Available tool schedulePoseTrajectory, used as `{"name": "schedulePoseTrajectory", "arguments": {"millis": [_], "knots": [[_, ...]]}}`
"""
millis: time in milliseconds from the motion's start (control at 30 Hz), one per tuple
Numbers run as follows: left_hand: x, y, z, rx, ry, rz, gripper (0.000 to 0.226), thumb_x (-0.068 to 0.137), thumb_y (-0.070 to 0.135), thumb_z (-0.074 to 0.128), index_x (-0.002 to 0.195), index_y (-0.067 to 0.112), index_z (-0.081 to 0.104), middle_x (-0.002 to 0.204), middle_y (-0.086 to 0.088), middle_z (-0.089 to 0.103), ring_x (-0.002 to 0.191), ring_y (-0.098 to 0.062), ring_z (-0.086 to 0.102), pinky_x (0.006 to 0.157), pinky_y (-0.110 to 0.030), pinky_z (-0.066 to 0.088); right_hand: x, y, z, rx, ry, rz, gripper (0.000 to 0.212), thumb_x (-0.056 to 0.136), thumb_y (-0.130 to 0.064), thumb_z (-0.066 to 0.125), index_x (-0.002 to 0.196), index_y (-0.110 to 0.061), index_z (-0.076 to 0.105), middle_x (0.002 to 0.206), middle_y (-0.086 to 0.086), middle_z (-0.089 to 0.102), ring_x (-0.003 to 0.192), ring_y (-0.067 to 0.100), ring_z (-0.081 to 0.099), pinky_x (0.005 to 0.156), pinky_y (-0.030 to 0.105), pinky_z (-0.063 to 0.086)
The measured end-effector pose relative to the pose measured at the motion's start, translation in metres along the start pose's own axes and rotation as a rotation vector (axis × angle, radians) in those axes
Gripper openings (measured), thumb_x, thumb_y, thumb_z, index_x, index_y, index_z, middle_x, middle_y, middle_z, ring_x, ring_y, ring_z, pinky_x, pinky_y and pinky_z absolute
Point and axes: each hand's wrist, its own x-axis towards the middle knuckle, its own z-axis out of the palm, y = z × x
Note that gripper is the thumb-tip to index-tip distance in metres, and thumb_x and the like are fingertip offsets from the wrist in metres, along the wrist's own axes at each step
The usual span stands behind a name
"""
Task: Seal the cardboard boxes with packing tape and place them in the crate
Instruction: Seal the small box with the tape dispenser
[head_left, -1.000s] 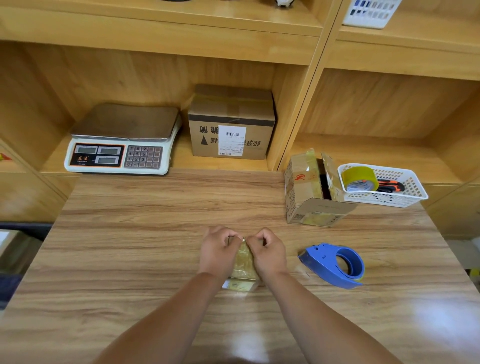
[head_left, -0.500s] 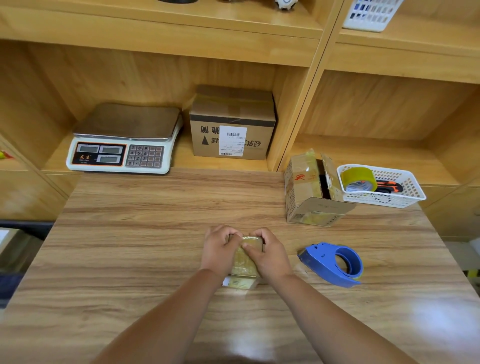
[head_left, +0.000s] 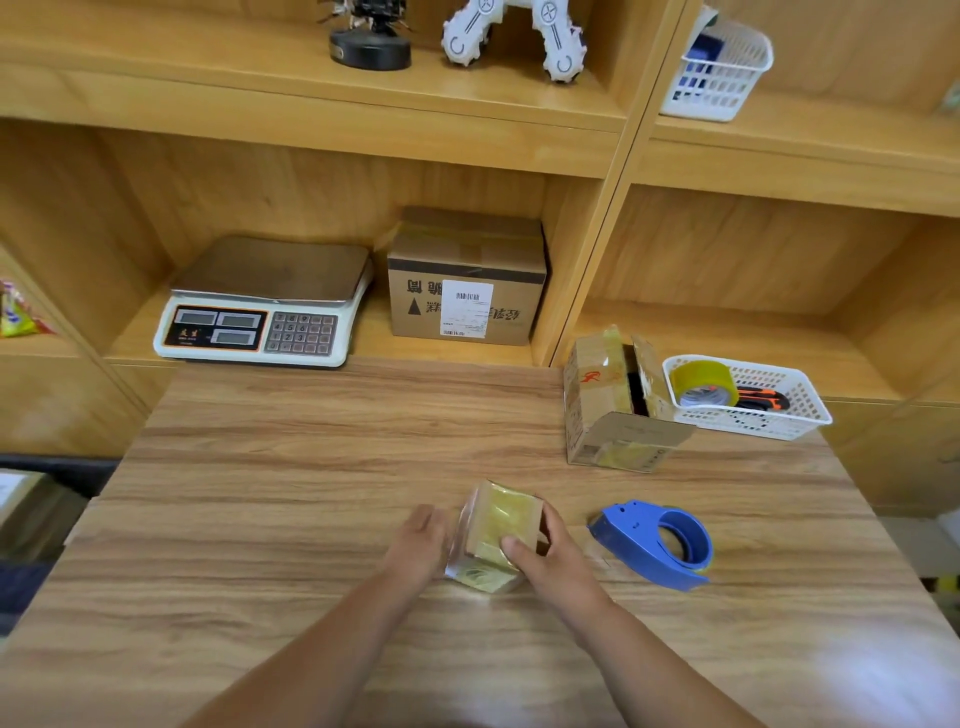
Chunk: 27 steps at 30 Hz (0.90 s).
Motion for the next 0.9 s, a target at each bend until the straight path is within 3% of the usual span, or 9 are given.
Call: {"name": "schedulePoseTrajectory", "arguments": {"millis": [133, 233, 333, 400, 467, 533, 667, 767, 900], "knots": [[-0.019, -0.009, 0.003, -0.159, -0.168, 0.003, 0.02, 0.095, 0.023, 0.054, 0.112, 0.02, 0.065, 0.106, 0.001, 0.068, 0.096, -0.011, 0.064, 0.089, -0.025, 0.048, -0.006, 0.007, -0.006, 0.003, 0.038, 0.015, 0.058, 0.085, -0.019, 0.069, 0.135, -0.019, 0.04, 0.118, -0.002, 0.061, 0.099, 0.002, 0.061, 0.07, 0.012, 0.048], [-0.026, -0.006, 0.005, -0.135, -0.151, 0.052, 0.028, 0.092, 0.02, 0.057, 0.12, 0.018, 0.062, 0.115, -0.001, 0.065, 0.106, -0.013, 0.06, 0.094, -0.026, 0.045, -0.007, 0.009, -0.008, -0.014, 0.056, 0.06, 0.051, 0.086, -0.021, 0.069, 0.13, -0.011, 0.046, 0.106, -0.005, 0.063, 0.094, 0.005, 0.063, 0.073, 0.017, 0.051], [-0.028, -0.005, 0.004, 0.02, -0.072, 0.054, 0.068, 0.068, 0.041, 0.071, 0.129, 0.02, 0.052, 0.129, -0.002, 0.051, 0.124, -0.019, 0.045, 0.107, -0.04, 0.035, -0.007, 0.011, -0.012, 0.102, 0.056, 0.135, 0.04, 0.089, -0.012, 0.064, 0.125, -0.011, 0.048, 0.096, -0.003, 0.065, 0.078, 0.003, 0.066, 0.059, 0.016, 0.053], [-0.03, -0.007, 0.003, 0.058, -0.046, -0.01, 0.081, 0.056, 0.048, 0.072, 0.128, 0.021, 0.046, 0.128, -0.004, 0.047, 0.12, -0.02, 0.046, 0.103, -0.036, 0.038, -0.009, 0.012, -0.014, 0.111, 0.04, 0.167, 0.04, 0.09, -0.011, 0.062, 0.127, -0.012, 0.046, 0.099, 0.002, 0.066, 0.082, 0.009, 0.065, 0.059, 0.017, 0.054], [-0.03, -0.014, 0.006, -0.096, -0.032, -0.065, 0.065, 0.063, 0.033, 0.085, 0.11, 0.021, 0.042, 0.117, -0.002, 0.054, 0.097, -0.01, 0.057, 0.08, -0.021, 0.048, -0.01, 0.014, -0.013, 0.095, 0.021, 0.178, 0.043, 0.091, -0.012, 0.061, 0.131, -0.009, 0.045, 0.107, 0.007, 0.066, 0.089, 0.014, 0.065, 0.068, 0.019, 0.055], [-0.03, -0.021, 0.009, -0.193, -0.019, -0.066, 0.06, 0.069, 0.02, 0.085, 0.106, 0.02, 0.038, 0.101, 0.007, 0.058, 0.08, 0.001, 0.056, 0.058, -0.009, 0.043, -0.01, 0.013, -0.014, -0.041, 0.042, 0.133, 0.048, 0.09, -0.017, 0.063, 0.133, -0.008, 0.044, 0.115, 0.006, 0.063, 0.096, 0.013, 0.062, 0.071, 0.013, 0.049], [-0.038, -0.024, 0.014, -0.141, 0.095, -0.017, 0.055, 0.067, 0.02, 0.084, 0.105, 0.02, 0.044, 0.103, 0.003, 0.06, 0.085, -0.002, 0.058, 0.063, -0.013, 0.042, -0.004, 0.012, -0.026, -0.315, 0.122, -0.02, 0.042, 0.087, -0.02, 0.067, 0.126, -0.013, 0.053, 0.108, -0.006, 0.057, 0.102, 0.008, 0.055, 0.078, 0.01, 0.036], [-0.048, -0.022, 0.016, -0.03, 0.165, -0.052, 0.048, 0.069, 0.023, 0.082, 0.098, 0.017, 0.044, 0.102, 0.001, 0.06, 0.092, -0.013, 0.059, 0.075, -0.024, 0.044, -0.004, 0.013, -0.031, -0.481, 0.044, -0.054, 0.032, 0.094, -0.019, 0.056, 0.125, -0.011, 0.058, 0.119, -0.001, 0.061, 0.104, 0.007, 0.053, 0.074, 0.001, 0.032], [-0.064, -0.02, 0.024, 0.117, 0.128, -0.163, 0.039, 0.075, 0.037, 0.073, 0.102, 0.019, 0.053, 0.096, 0.005, 0.063, 0.092, -0.016, 0.06, 0.071, -0.025, 0.041, -0.013, 0.014, -0.031, -0.541, -0.102, -0.021, 0.032, 0.101, -0.033, 0.039, 0.115, -0.018, 0.064, 0.107, -0.009, 0.062, 0.105, 0.008, 0.054, 0.08, 0.016, 0.036]]}}
